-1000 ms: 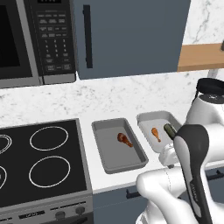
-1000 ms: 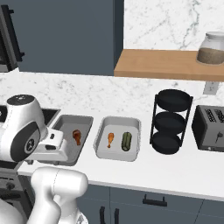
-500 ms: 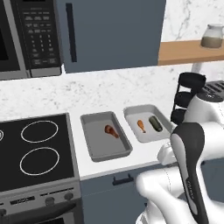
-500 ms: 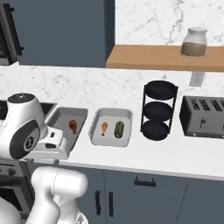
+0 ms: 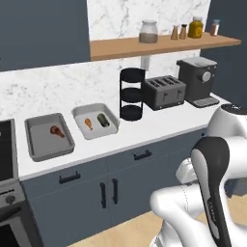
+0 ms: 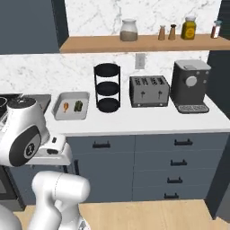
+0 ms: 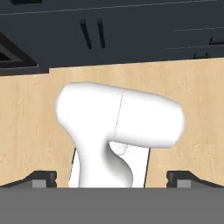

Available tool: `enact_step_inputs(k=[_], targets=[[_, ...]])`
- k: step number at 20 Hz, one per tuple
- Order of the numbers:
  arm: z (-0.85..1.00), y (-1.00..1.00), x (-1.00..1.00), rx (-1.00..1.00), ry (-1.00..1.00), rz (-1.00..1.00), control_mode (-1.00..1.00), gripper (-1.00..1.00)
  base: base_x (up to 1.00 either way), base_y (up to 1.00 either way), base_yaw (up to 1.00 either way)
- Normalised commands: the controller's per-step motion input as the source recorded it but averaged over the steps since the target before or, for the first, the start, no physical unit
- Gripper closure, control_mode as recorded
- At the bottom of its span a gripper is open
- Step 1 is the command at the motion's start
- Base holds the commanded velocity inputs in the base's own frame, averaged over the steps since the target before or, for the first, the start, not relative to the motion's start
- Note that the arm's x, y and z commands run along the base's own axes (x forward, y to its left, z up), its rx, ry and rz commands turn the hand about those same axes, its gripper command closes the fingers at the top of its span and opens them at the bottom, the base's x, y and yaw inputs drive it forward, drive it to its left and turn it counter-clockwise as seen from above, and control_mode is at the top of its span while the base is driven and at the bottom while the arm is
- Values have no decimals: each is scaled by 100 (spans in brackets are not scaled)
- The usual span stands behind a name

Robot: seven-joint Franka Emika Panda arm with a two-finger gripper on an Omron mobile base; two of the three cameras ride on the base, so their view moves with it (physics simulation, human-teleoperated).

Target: Place one cucumber and one chicken drumstick in each tupperware on the nearby counter, to pack two identical lunches.

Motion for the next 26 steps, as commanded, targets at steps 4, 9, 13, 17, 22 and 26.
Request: enact_step_inputs(k=[4,9,13,17,22,26], targets=[[0,0,0,0,0,0,100,-100,-4,-99,-37],[0,0,0,0,0,0,100,-100,2,-92,-29],[0,0,0,0,0,0,100,-100,11,-100,-27],[0,0,0,0,0,0,100,-100,53,-100,-24],[0,0,0,0,0,0,100,-100,65,-100,-16],[0,0,0,0,0,0,100,-100,60,-90,-6]])
